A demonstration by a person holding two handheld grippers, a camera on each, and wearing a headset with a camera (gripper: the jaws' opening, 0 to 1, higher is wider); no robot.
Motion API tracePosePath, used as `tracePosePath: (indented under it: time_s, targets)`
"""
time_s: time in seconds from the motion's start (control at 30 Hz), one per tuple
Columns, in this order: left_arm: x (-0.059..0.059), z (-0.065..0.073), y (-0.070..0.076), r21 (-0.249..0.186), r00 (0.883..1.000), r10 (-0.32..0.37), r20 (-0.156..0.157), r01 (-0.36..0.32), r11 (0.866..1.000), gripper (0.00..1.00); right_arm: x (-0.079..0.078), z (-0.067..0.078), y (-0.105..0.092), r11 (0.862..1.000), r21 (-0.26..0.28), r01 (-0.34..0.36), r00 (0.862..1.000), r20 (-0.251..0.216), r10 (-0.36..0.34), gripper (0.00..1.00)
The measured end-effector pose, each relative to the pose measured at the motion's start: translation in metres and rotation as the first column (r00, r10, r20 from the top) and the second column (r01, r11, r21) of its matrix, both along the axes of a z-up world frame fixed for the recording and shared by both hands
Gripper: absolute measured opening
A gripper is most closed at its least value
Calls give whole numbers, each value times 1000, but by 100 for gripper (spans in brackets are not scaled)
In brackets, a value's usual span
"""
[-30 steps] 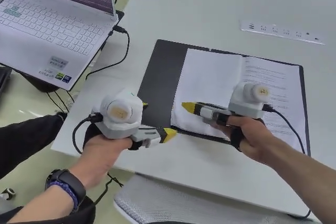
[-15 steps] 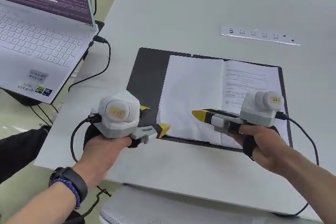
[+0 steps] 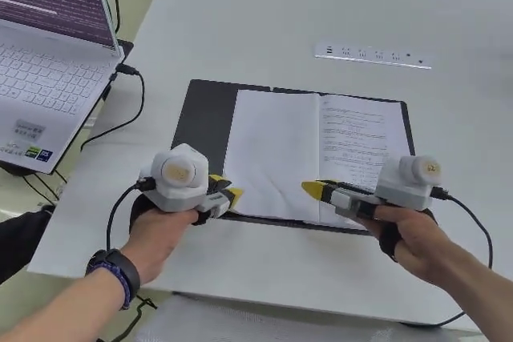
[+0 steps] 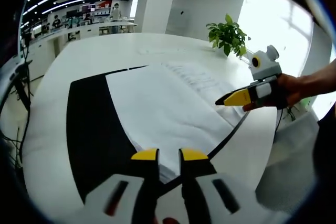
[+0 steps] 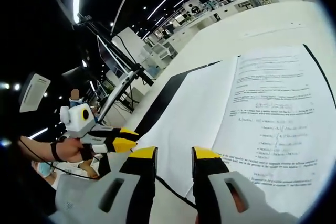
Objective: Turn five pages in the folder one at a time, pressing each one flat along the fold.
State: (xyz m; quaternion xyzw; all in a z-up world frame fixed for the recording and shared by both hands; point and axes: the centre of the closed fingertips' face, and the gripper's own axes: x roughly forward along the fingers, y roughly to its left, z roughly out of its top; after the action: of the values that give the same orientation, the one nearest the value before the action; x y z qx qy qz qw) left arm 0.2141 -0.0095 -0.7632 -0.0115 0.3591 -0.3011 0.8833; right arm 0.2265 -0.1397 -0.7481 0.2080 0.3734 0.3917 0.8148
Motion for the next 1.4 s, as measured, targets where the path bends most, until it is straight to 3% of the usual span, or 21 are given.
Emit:
tracePosePath:
  time_s: [0.1, 0.17, 0.3, 0.33, 0.57, 0.87, 0.97, 1.07, 1.23, 1.33, 1.4]
  targets:
    - [-4, -13, 2, 21, 999, 4, -32, -3, 1000, 8, -1, -2, -7, 1000, -2, 16, 1000, -6, -16, 24]
    - [-9, -23, 6, 72, 999, -13, -52, 17, 997, 4, -1, -2, -9, 1000, -1, 22, 1000, -1, -22, 23]
    - [-11, -32, 7, 79, 997, -6, -76, 12, 997, 0, 1, -2, -12, 1000, 1, 29, 1000, -5, -29, 21]
    - [-10, -30, 8, 82, 998, -3, -66, 9, 997, 0, 1, -3, -12, 1000, 0, 30, 1000, -6, -30, 21]
    - [-11, -29, 7, 106, 997, -12, -73, 20, 994, 0, 15, 0, -9, 999, 12, 38, 999, 1, -38, 19]
    - [-11, -29, 8, 80, 995, 17, -97, -9, 997, 0, 51, -3, -4, 994, 19, 111, 994, 22, -111, 11]
    - [-10, -29, 8, 82, 995, 21, -97, -13, 997, 0, 63, -7, -3, 988, 21, 153, 988, -10, -153, 6]
    - [-9, -28, 7, 95, 994, 24, -103, -15, 995, 0, 74, -9, -3, 981, 39, 188, 982, -11, -188, 3]
    - [-9, -29, 8, 101, 993, 34, -110, -23, 995, 0, 80, -6, 7, 974, 50, 221, 975, -29, -220, 0]
    - [-8, -29, 8, 96, 993, 38, -110, -28, 995, 0, 82, -11, 4, 968, 11, 249, 968, -20, -249, 0]
    - [-8, -29, 8, 98, 993, 38, -108, -27, 995, 0, 82, -13, 2, 964, 14, 267, 963, -33, -266, 0]
